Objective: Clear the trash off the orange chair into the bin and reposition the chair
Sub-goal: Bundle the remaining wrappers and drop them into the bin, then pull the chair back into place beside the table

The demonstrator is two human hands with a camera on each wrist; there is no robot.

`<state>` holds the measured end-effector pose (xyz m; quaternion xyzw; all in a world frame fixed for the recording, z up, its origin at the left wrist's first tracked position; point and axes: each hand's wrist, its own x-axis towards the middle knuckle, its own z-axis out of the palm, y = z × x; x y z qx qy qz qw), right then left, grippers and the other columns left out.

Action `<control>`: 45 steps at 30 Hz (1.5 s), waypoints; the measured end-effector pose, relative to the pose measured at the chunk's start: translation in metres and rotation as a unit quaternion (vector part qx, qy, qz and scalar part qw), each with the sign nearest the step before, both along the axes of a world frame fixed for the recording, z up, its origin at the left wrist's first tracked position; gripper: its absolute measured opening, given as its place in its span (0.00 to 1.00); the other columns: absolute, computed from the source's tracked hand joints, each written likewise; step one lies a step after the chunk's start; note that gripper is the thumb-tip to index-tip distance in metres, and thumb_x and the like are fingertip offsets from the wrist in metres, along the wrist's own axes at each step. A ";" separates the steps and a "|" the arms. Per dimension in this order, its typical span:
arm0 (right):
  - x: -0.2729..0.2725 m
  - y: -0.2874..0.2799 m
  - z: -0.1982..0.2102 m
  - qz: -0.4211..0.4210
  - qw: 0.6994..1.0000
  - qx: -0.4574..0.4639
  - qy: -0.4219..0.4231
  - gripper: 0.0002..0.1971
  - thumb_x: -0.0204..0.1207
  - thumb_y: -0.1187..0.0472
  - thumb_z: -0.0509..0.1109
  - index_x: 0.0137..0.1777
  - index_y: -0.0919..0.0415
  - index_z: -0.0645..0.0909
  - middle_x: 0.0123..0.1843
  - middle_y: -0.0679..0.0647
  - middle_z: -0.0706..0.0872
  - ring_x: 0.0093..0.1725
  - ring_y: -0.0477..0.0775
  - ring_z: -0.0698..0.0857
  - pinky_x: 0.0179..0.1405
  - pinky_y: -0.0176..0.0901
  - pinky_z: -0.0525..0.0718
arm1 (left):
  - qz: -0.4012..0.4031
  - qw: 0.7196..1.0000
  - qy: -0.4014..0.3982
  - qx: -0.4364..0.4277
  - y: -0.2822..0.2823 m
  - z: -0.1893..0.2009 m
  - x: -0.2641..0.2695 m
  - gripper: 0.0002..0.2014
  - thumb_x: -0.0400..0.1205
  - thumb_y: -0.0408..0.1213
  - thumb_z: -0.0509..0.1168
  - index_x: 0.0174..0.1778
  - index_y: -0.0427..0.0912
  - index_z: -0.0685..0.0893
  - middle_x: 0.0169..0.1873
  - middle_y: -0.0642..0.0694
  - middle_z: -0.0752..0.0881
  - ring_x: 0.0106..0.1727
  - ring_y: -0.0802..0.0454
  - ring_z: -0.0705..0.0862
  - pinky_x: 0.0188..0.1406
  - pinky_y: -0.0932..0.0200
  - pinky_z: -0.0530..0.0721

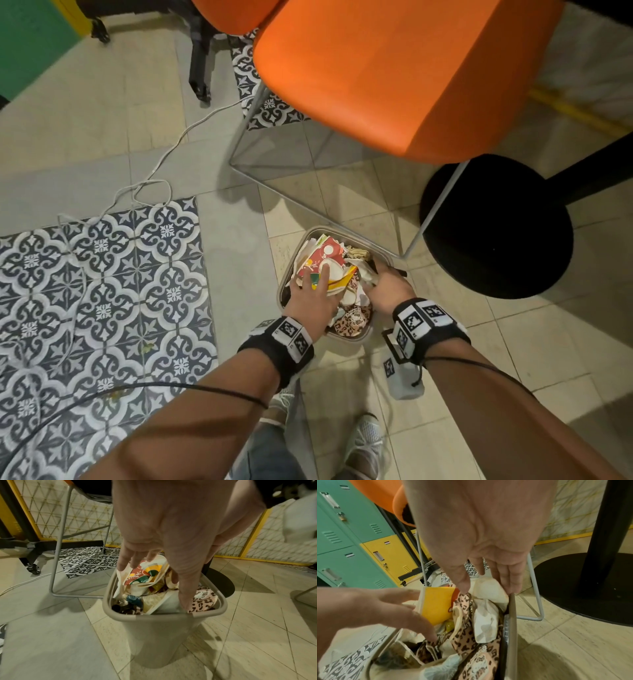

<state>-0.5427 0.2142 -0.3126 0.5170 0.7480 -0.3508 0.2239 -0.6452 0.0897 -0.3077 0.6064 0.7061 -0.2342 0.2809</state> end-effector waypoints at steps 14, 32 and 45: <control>0.062 -0.024 0.133 -0.059 0.992 0.073 0.082 0.23 0.80 0.59 0.63 0.75 0.52 0.71 0.73 0.59 0.73 0.69 0.61 0.77 0.69 0.47 0.73 | 0.014 0.991 -0.041 0.128 -0.003 0.118 0.036 0.27 0.82 0.54 0.57 0.71 0.38 0.71 0.77 0.33 0.62 0.80 0.35 0.57 0.79 0.39 0.58; 0.289 -0.126 0.353 -0.235 0.943 0.237 -0.021 0.17 0.78 0.59 0.62 0.66 0.50 0.80 0.65 0.53 0.80 0.65 0.56 0.80 0.67 0.48 0.74 | -0.311 0.944 -0.066 0.087 0.033 0.350 0.239 0.15 0.83 0.39 0.57 0.64 0.39 0.78 0.61 0.37 0.81 0.62 0.39 0.80 0.56 0.48 0.78; 0.595 -0.272 0.473 -0.347 0.896 0.273 -0.057 0.22 0.77 0.53 0.66 0.71 0.51 0.76 0.71 0.59 0.73 0.72 0.62 0.72 0.68 0.52 0.72 | -0.362 0.921 -0.117 0.082 -0.050 0.468 0.524 0.21 0.81 0.48 0.62 0.66 0.40 0.78 0.62 0.39 0.83 0.62 0.41 0.81 0.49 0.56 0.74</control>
